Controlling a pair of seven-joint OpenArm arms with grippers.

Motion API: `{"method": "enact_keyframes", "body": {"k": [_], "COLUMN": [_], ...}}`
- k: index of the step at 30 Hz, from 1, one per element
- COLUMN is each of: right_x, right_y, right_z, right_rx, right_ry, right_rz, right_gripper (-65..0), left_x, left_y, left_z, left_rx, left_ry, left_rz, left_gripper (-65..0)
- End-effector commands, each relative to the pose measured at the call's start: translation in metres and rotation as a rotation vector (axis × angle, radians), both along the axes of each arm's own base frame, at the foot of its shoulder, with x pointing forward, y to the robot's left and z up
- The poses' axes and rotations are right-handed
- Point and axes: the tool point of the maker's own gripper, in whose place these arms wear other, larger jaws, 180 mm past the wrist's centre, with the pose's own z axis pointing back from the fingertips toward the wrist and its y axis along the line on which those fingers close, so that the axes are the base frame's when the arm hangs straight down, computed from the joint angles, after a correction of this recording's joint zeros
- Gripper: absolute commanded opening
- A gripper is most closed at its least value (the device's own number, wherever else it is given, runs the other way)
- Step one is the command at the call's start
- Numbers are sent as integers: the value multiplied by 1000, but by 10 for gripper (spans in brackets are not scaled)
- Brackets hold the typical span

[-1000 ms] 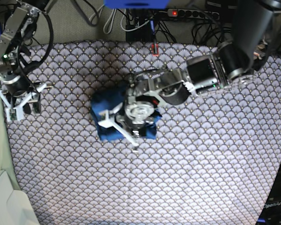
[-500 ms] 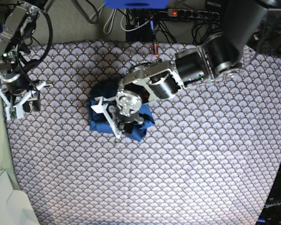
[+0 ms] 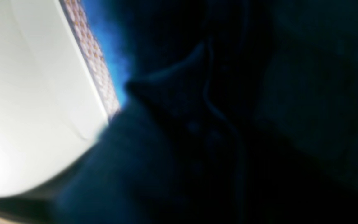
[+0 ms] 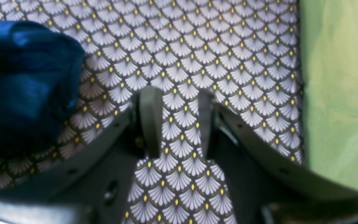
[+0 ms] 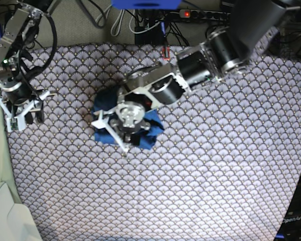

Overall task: Fold the T-shirt properly
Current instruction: 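Press the left gripper down on the bundle to flatten the fold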

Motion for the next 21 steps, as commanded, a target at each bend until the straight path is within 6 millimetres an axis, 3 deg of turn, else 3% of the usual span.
{"method": "enact_keyframes", "body": {"k": [1, 3, 8, 21], "right_x": [7, 7, 7, 10], "right_y": [-1, 0, 0, 9], "right_z": [14, 14, 13, 12], "right_rx": [-7, -7, -6, -1], "right_ry": [-51, -51, -50, -47], "right_rz": [11, 12, 12, 39], "right_gripper": [-440, -440, -440, -440], "left_x": [16, 16, 21, 34], "left_y": [-11, -12, -3, -1], "left_z": [27, 28, 29, 49], "left_rx": [-47, -46, 19, -16], "left_ry": [-65, -68, -124, -197], "left_rz": [1, -6, -22, -26], "left_gripper": [-395, -327, -228, -217]}}
